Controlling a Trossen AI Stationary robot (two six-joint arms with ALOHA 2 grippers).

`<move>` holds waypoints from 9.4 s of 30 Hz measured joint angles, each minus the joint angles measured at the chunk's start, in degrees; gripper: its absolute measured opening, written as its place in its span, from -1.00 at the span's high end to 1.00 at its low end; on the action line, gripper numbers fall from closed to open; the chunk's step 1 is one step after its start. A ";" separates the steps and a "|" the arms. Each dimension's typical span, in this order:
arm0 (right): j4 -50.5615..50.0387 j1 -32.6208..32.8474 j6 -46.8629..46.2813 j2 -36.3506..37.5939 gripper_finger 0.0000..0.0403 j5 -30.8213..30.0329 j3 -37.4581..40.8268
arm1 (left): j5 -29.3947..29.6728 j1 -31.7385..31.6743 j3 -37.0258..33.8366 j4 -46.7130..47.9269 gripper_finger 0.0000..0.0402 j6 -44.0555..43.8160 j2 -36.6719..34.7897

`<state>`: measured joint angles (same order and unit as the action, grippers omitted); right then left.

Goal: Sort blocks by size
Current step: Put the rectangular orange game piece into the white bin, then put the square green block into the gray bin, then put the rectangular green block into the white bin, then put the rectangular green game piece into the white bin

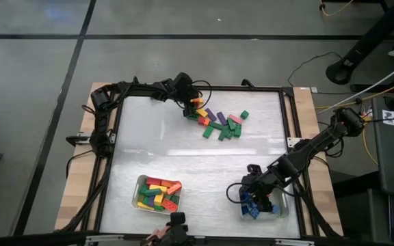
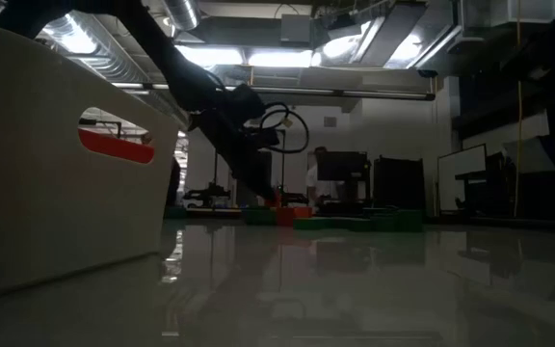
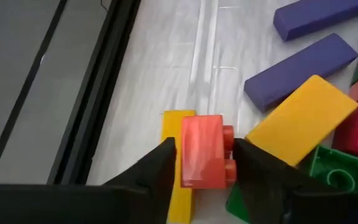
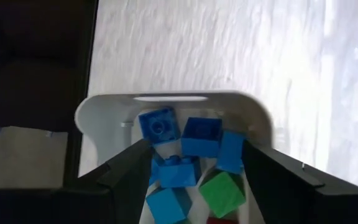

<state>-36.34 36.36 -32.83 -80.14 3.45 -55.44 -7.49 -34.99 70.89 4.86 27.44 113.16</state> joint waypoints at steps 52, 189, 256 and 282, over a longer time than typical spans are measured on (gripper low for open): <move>-4.81 -38.78 24.23 -7.26 -0.23 -12.92 0.00 | 4.99 64.79 12.02 51.07 0.53 -57.08 -14.89; -18.34 10.12 -17.50 -3.80 -0.21 -7.00 -11.82 | 22.82 27.33 12.00 16.35 0.02 -51.28 6.24; -3.91 -56.00 1.87 -8.25 -0.20 -12.97 -4.70 | 11.16 69.31 11.98 55.44 0.11 -66.33 -13.80; -0.07 -55.89 1.60 -17.74 -0.20 -11.16 -4.70 | 11.41 69.09 12.02 55.73 -0.05 -64.54 -13.20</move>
<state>-36.41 -19.53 -31.23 -97.88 -7.71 -60.14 3.92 34.10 82.91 60.59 -37.10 99.96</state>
